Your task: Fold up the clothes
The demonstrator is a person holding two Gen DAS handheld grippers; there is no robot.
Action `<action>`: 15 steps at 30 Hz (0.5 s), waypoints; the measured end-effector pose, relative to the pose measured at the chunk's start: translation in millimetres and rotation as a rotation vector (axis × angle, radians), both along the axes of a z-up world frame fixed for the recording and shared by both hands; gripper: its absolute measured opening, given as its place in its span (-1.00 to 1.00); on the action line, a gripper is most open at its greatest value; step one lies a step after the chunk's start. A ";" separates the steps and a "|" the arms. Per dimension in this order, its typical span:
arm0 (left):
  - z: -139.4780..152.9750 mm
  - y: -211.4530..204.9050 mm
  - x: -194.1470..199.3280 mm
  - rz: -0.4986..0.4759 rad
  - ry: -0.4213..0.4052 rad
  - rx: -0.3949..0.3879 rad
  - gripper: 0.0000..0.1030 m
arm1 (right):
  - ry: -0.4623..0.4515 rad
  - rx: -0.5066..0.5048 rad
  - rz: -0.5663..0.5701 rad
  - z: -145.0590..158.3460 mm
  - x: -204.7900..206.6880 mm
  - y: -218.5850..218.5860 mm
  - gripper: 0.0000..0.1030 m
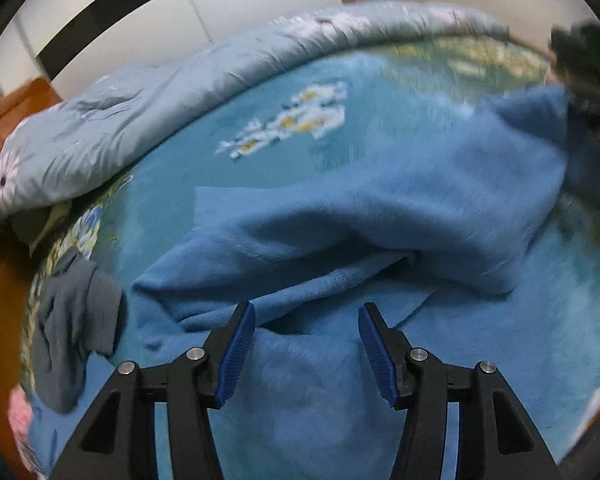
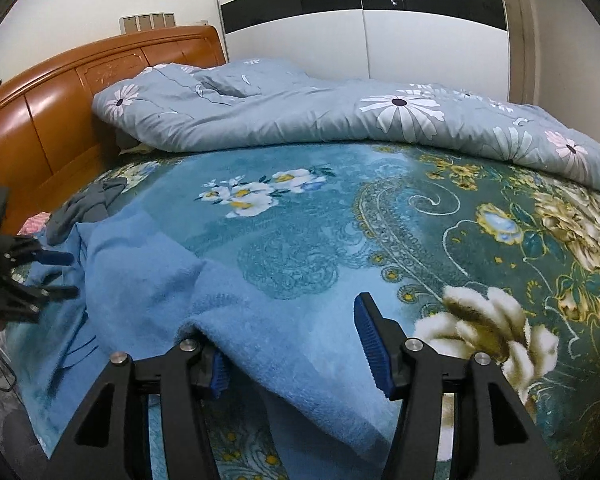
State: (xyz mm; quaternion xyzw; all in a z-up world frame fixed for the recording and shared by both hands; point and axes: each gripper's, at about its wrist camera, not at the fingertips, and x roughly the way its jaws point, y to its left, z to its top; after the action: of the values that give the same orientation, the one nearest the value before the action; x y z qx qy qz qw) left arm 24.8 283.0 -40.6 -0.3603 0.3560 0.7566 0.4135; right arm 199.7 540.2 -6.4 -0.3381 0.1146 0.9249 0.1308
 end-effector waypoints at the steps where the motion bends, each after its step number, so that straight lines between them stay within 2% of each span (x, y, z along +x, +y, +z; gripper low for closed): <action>1: -3.7 3.6 -2.7 -0.002 0.006 -0.015 0.12 | -0.003 -0.001 0.000 -0.8 -0.5 1.2 0.11; 3: -8.7 10.4 -8.7 -0.001 0.015 -0.036 0.09 | -0.009 -0.012 -0.002 -2.9 -1.5 4.4 0.11; 5: -9.5 11.4 -12.2 0.004 0.016 -0.032 -0.15 | -0.012 -0.026 -0.011 -4.8 -2.3 7.7 0.11; 7: -9.5 10.7 -15.1 0.010 0.014 -0.023 -0.74 | -0.011 -0.051 -0.027 -6.0 -2.2 11.6 0.10; 9: -6.0 9.0 -17.5 0.027 0.009 0.000 -0.87 | -0.005 -0.081 -0.039 -6.3 -1.3 16.1 0.00; 11: -0.9 7.3 -18.0 0.042 0.002 0.029 -0.93 | 0.004 -0.114 -0.048 -5.6 -0.4 20.0 -0.52; 13: 7.1 5.2 -16.7 0.054 0.000 0.067 -0.94 | 0.016 -0.129 -0.061 -1.0 0.9 21.1 -0.86; 15: 23.7 -0.1 -13.6 0.069 -0.001 0.128 -0.94 | 0.041 -0.117 -0.069 10.0 3.6 19.4 -0.87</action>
State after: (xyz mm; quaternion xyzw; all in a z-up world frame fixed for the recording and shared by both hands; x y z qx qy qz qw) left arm 11.2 282.9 -16.9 -0.3454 0.2939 0.7915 0.4097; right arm 203.3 559.6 3.7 -0.3221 0.1826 0.9183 0.1405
